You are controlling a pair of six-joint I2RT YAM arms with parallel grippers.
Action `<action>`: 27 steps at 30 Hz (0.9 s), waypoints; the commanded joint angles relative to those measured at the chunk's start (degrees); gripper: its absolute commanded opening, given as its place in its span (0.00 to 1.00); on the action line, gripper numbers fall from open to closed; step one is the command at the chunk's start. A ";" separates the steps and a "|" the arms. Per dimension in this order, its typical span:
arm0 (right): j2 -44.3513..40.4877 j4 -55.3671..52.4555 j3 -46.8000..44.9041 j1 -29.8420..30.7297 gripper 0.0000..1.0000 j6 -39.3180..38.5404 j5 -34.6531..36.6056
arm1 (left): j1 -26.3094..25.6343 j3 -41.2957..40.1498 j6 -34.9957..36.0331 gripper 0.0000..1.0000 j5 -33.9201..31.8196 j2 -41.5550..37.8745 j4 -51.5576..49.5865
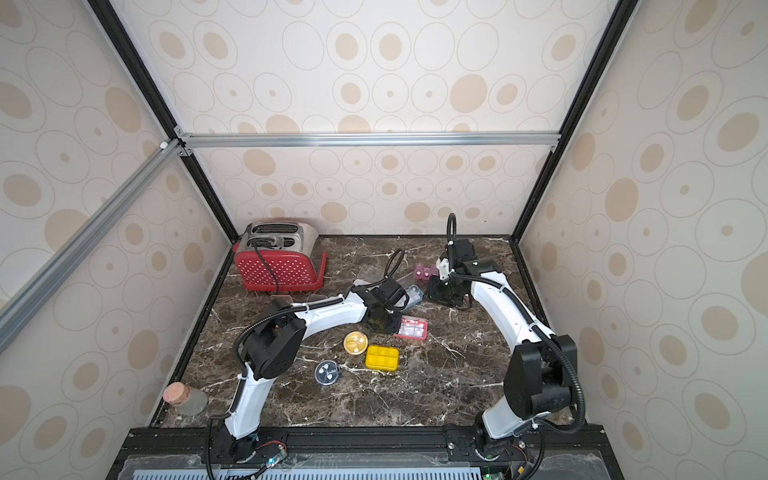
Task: Close pillboxes
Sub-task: Move the pillbox to the center of the board.
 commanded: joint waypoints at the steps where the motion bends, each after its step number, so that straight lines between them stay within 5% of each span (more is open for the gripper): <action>1: 1.24 0.26 -1.69 0.69 0.40 0.86 -0.10 | -0.56 -1.67 -0.97 0.33 -0.60 -3.46 0.81; 6: 3.58 1.20 -2.35 1.25 0.41 1.37 -0.10 | -0.61 -2.78 -0.96 0.44 -0.11 -6.53 1.87; 19: 6.72 2.72 -4.51 1.87 0.42 1.21 1.39 | -0.66 -7.90 -0.41 0.45 -0.09 -13.24 3.06; 27: 7.44 3.92 -8.07 3.19 0.56 1.01 2.20 | -0.61 -2.52 -0.20 0.70 1.75 -6.64 4.30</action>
